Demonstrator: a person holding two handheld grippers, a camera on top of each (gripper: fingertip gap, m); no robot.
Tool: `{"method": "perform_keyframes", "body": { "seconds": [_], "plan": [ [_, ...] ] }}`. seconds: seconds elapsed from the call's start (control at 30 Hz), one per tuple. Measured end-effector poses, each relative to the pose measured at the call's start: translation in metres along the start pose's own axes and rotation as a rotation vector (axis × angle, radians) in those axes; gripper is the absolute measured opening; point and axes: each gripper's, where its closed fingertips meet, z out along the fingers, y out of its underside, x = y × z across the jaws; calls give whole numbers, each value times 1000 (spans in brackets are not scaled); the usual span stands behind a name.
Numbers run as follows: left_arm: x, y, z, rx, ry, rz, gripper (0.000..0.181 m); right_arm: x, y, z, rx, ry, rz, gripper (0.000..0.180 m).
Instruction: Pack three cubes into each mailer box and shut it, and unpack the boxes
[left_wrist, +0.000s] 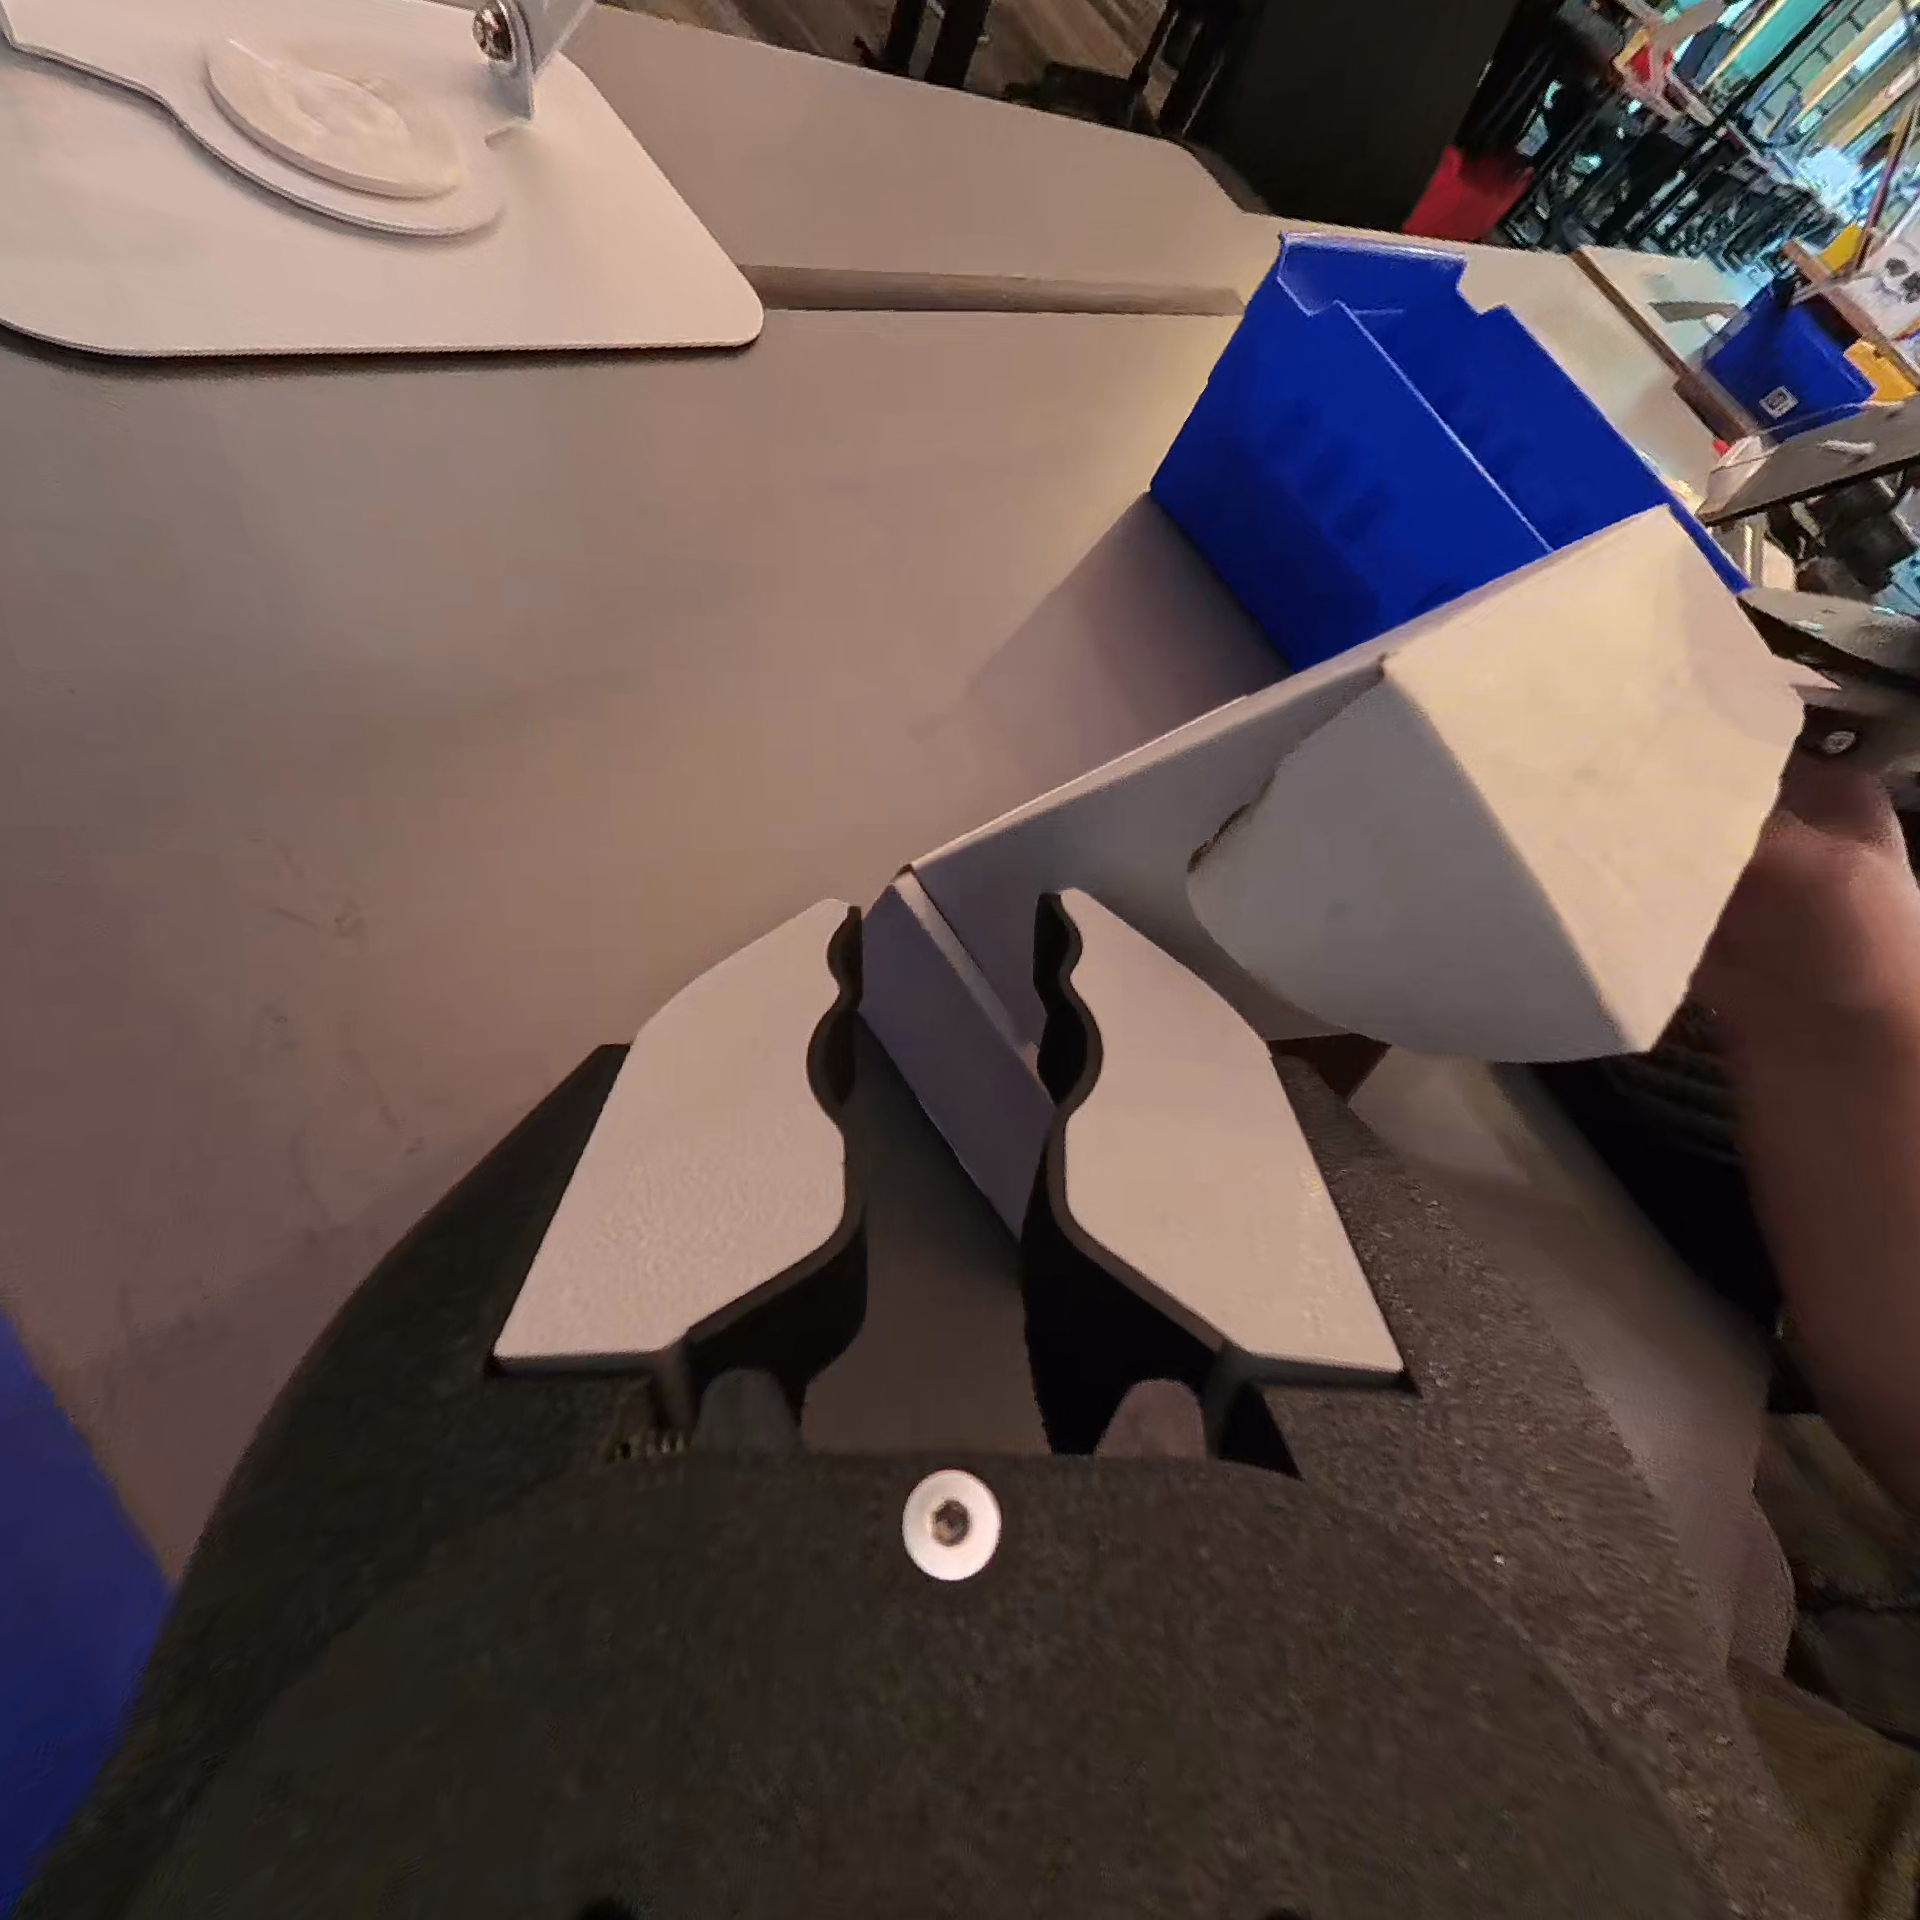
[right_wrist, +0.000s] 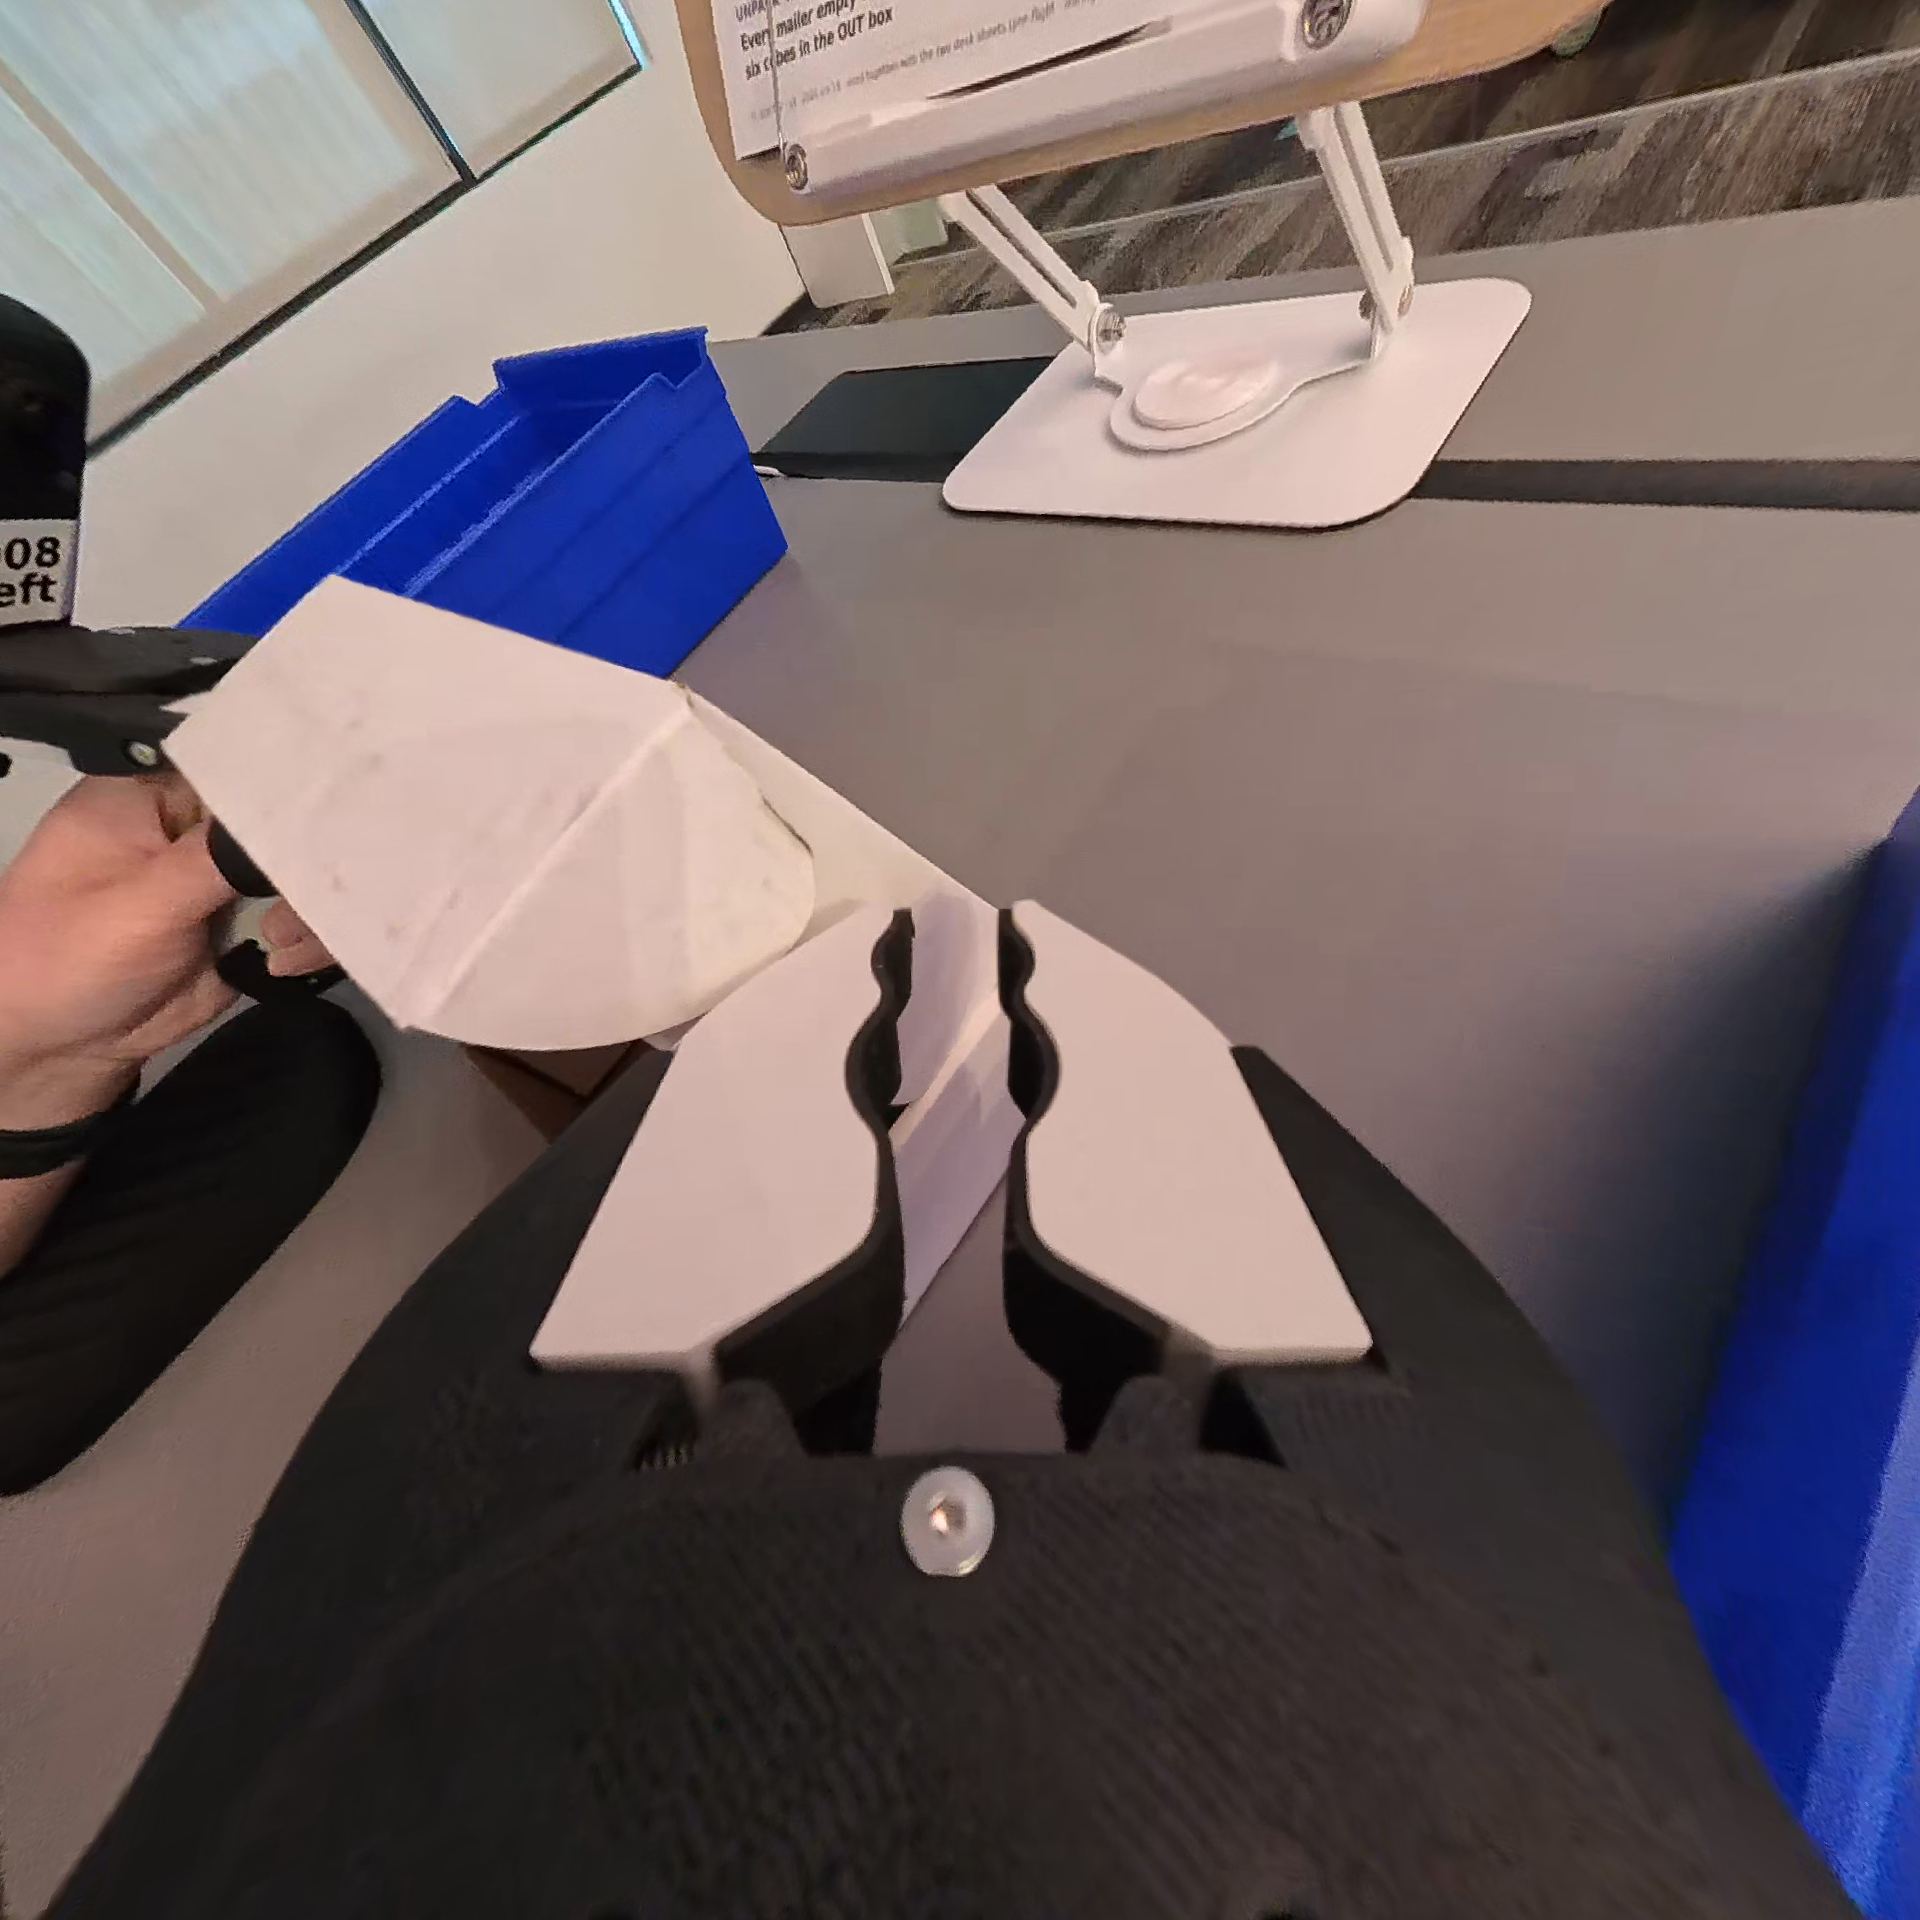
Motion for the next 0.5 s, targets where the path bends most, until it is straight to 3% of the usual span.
{"method": "perform_keyframes", "body": {
  "seconds": [0.03,0.23,0.5],
  "plan": [
    [1,0,0,4,0,0,29,-1,1,-1,-4,-5,15,16],
    [2,5,1,-16,-4,5,28,4,22,3,-126,11,23,19],
    [-1,32,5,-128,-57,23,25,5,40,6,-216,78,-121,19]
  ]
}}
